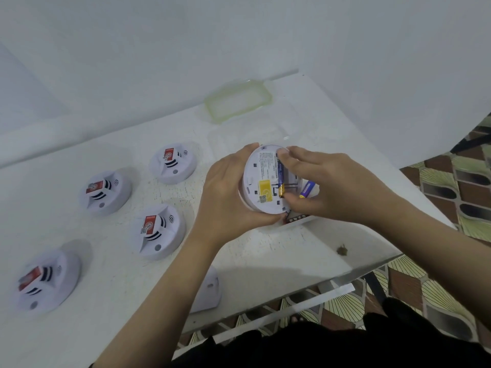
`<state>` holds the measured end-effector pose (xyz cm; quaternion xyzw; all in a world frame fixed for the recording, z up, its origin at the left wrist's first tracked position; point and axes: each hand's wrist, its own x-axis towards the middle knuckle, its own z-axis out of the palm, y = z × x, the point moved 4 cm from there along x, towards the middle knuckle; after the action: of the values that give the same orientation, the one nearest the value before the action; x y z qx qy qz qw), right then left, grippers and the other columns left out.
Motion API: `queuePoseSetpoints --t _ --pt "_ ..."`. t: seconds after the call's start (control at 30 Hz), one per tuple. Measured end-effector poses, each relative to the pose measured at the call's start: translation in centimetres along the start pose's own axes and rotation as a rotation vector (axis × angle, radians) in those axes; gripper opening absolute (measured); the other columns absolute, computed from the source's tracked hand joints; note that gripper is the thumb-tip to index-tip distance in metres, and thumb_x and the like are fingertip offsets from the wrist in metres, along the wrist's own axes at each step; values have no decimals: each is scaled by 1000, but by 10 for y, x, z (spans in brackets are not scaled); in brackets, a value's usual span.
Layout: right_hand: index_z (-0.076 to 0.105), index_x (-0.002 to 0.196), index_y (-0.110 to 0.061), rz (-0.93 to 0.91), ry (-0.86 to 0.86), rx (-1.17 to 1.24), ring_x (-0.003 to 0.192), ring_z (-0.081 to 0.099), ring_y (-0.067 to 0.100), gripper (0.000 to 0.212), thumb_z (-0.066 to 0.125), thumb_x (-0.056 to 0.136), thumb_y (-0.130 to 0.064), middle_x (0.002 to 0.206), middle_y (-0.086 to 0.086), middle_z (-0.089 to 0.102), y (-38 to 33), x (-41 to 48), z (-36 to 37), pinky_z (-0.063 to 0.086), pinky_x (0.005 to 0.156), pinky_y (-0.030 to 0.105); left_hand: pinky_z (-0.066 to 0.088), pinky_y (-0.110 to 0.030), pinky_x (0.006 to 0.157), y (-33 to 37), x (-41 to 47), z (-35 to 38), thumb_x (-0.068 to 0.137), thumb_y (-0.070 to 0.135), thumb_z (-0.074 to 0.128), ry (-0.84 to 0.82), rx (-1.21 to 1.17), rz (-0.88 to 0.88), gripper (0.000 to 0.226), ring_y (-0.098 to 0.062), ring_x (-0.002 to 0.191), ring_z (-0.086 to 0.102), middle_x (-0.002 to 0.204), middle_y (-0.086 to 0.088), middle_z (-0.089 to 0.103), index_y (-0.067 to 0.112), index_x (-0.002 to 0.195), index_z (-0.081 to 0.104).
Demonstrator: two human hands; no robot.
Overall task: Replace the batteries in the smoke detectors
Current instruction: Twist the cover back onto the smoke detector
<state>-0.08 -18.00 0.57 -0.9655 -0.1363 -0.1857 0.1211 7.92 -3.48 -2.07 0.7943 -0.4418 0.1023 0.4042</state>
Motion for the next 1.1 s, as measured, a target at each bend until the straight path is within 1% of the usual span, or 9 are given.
queuePoseSetpoints --t 0.1,0.33,0.43,0.57,0.67,0.83,0.93,1.0,1.1 --pt "58 121 7 -43 -11 -13 49 56 28 62 47 77 -35 100 17 66 -1 2 1 47 42 27 50 -47 87 1 3 1 59 47 85 -10 -4 -24 88 -23 105 64 117 -9 65 0 127 57" --pt "63 115 6 -76 -15 2 50 60 29 54 48 77 -30 104 23 65 1 3 3 52 41 34 49 -45 92 6 2 -3 58 53 80 50 16 -15 94 -21 110 62 123 -10 64 -2 129 55" --pt "58 122 4 -39 -56 27 61 65 34 54 58 76 -24 119 29 59 2 2 7 57 51 38 49 -42 94 5 0 -4 58 54 79 53 15 -33 93 -18 110 62 122 -9 64 -1 128 55" --pt "49 135 -6 37 -110 129 96 66 35 64 54 83 -43 147 22 36 6 0 12 54 79 37 49 -39 94 -5 -4 -3 54 51 84 13 -5 -125 95 -15 110 60 122 -3 63 6 131 53" --pt "51 134 -11 88 -151 211 110 61 32 62 53 84 -48 151 14 32 10 0 16 53 84 38 48 -36 94 -8 -8 -3 53 52 86 -13 -10 -169 97 -10 110 58 123 2 62 10 133 52" --pt "71 110 -13 67 113 357 114 56 7 35 51 90 -33 134 -4 50 8 -5 8 50 88 21 48 -33 97 -11 -14 -8 51 51 83 47 -108 -251 88 -8 116 56 126 16 57 33 129 47" --pt "72 101 -12 149 244 404 114 50 -5 28 53 89 -27 125 -7 55 16 -10 2 39 94 6 44 -15 95 -18 -14 -12 53 38 85 140 -244 -271 85 0 119 53 124 28 52 41 126 42" --pt "72 93 -13 191 238 424 111 52 -9 24 53 88 -27 118 -9 61 23 -12 -1 37 89 3 42 -12 96 -28 -14 -14 55 35 85 195 -292 -283 87 0 122 51 128 22 50 31 130 41" --pt "72 87 -18 205 92 428 103 56 -3 26 52 83 -34 108 -10 68 30 -9 1 38 89 8 40 -21 105 -43 -14 -19 55 40 85 273 -291 -294 95 -5 128 46 134 15 46 22 135 37"
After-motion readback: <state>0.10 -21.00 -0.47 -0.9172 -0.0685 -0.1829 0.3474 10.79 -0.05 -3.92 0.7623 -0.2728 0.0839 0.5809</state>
